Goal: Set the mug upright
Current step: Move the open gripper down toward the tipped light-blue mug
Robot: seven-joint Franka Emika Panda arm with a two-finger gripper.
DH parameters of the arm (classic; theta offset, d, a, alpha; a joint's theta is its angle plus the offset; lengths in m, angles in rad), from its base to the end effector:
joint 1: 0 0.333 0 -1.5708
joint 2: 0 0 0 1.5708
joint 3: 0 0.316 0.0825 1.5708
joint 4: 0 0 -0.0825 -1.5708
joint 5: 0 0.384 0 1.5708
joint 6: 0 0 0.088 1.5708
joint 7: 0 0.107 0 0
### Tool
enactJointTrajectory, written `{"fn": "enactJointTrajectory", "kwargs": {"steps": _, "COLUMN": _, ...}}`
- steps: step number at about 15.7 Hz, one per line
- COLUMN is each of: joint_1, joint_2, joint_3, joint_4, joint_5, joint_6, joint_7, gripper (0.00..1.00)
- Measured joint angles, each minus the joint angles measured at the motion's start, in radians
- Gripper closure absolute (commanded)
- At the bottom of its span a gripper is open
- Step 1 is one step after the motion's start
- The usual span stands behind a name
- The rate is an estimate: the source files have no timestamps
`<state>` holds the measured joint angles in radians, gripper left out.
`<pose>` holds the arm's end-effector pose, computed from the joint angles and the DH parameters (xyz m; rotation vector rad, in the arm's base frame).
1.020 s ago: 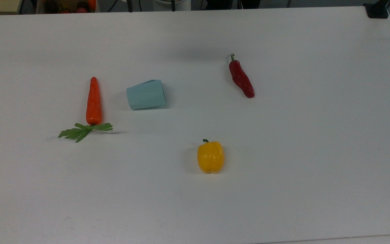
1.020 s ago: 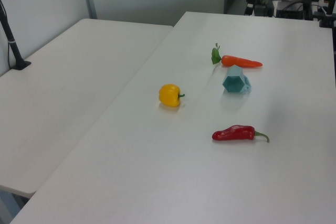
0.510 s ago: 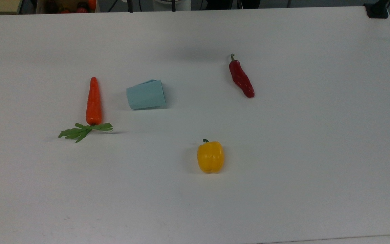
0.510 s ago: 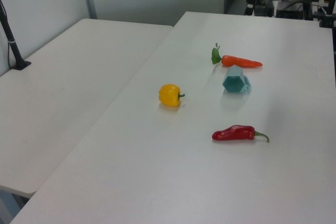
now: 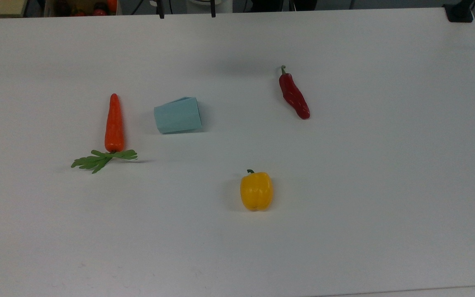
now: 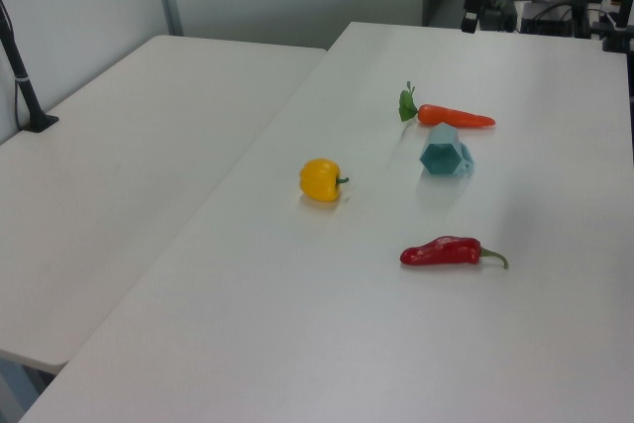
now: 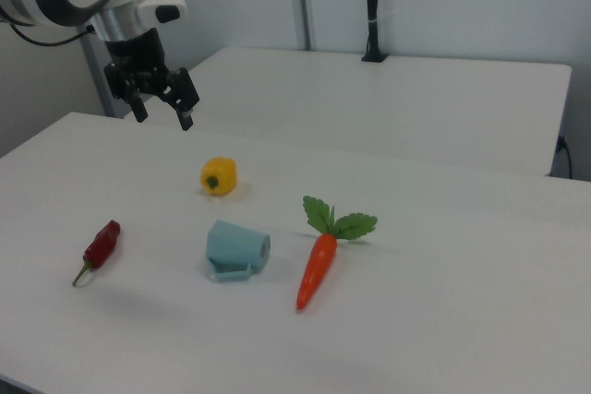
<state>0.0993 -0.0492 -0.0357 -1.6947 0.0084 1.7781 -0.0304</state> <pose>0.5562 0.0357 0.6118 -3.1191 -0.1447 -0.2070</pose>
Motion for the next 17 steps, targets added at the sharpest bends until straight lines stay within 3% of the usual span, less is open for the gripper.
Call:
{"fn": "enactJointTrajectory", "kwargs": {"steps": 4, "joint_1": 0.009, "joint_2": 0.013, "joint_3": 0.001, "joint_4": -0.001, "joint_5": 0.0, "joint_6": 0.023, "joint_7": 0.05, "gripper": 0.0}}
{"fn": "enactJointTrajectory", "kwargs": {"steps": 9, "joint_1": 0.014, "joint_2": 0.046, "joint_3": 0.041, "joint_4": -0.056, "joint_5": -0.005, "joint_6": 0.161, "joint_7": 0.069, "gripper": 0.0}}
{"fn": "enactJointTrajectory", "kwargs": {"steps": 13, "joint_1": 0.021, "joint_2": 0.069, "joint_3": 0.086, "joint_4": -0.097, "joint_5": -0.095, "joint_6": 0.168, "joint_7": 0.088, "gripper": 0.0}}
{"fn": "enactJointTrajectory", "kwargs": {"steps": 17, "joint_1": 0.045, "joint_2": 0.144, "joint_3": 0.115, "joint_4": -0.114, "joint_5": -0.231, "joint_6": 0.208, "joint_7": 0.201, "gripper": 0.0}}
